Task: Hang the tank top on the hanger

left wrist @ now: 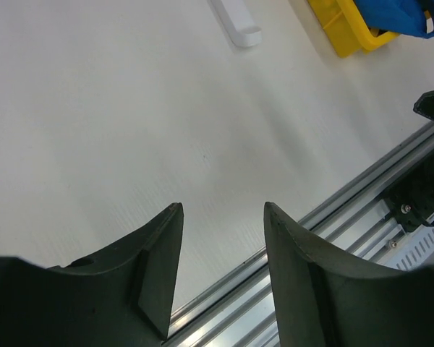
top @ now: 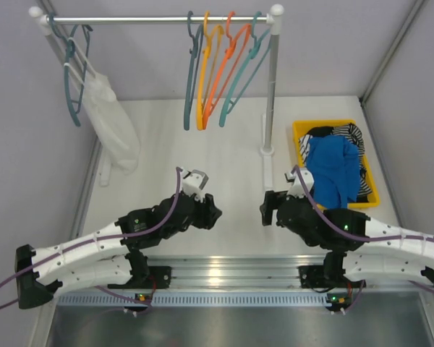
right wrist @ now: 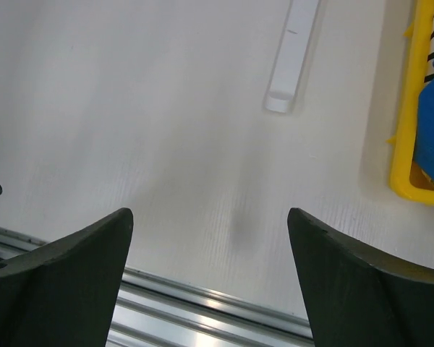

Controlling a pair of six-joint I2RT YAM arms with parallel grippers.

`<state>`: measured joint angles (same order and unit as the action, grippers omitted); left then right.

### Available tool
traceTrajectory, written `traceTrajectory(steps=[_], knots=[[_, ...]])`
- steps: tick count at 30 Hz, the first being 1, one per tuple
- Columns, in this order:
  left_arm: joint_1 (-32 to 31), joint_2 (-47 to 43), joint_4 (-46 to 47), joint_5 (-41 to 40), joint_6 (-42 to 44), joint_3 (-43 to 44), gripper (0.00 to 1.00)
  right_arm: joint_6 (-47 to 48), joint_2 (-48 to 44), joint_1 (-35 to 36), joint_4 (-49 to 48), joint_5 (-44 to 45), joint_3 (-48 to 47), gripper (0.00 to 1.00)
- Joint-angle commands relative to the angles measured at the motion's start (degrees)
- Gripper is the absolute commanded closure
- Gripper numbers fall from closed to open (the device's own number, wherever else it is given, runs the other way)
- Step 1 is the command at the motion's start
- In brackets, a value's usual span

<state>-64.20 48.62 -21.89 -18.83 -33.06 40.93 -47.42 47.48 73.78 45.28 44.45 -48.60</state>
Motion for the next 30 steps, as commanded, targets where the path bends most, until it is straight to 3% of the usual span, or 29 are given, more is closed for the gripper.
traceTrajectory(steps=[1,5,10,20,24,30], knots=[[-0.1,-0.5,2.0,1.3,1.4,1.6,0.46,-1.0,1.6,-0.7,0.8,2.0,-4.5,0.12],[-0.1,-0.5,1.4,2.5,2.2,2.1,0.46,0.7,5.8,-3.0,2.4,0.4,-7.7,0.09],[-0.2,-1.2,0.2,2.4,3.6,2.9,0.45,7.5,7.5,-23.1,-0.4,-16.1,-8.9,0.18],[-0.1,-0.4,0.3,4.2,7.0,4.2,0.44,18.4,10.2,-60.5,2.1,-25.4,-15.6,0.22],[-0.1,-0.4,1.1,4.9,8.2,4.5,0.43,19.7,15.2,-69.4,-1.8,-30.3,-15.3,0.24],[-0.2,0.1,0.3,6.2,9.2,5.5,0.42,21.1,22.6,-73.3,-5.0,-28.5,-15.9,0.27]])
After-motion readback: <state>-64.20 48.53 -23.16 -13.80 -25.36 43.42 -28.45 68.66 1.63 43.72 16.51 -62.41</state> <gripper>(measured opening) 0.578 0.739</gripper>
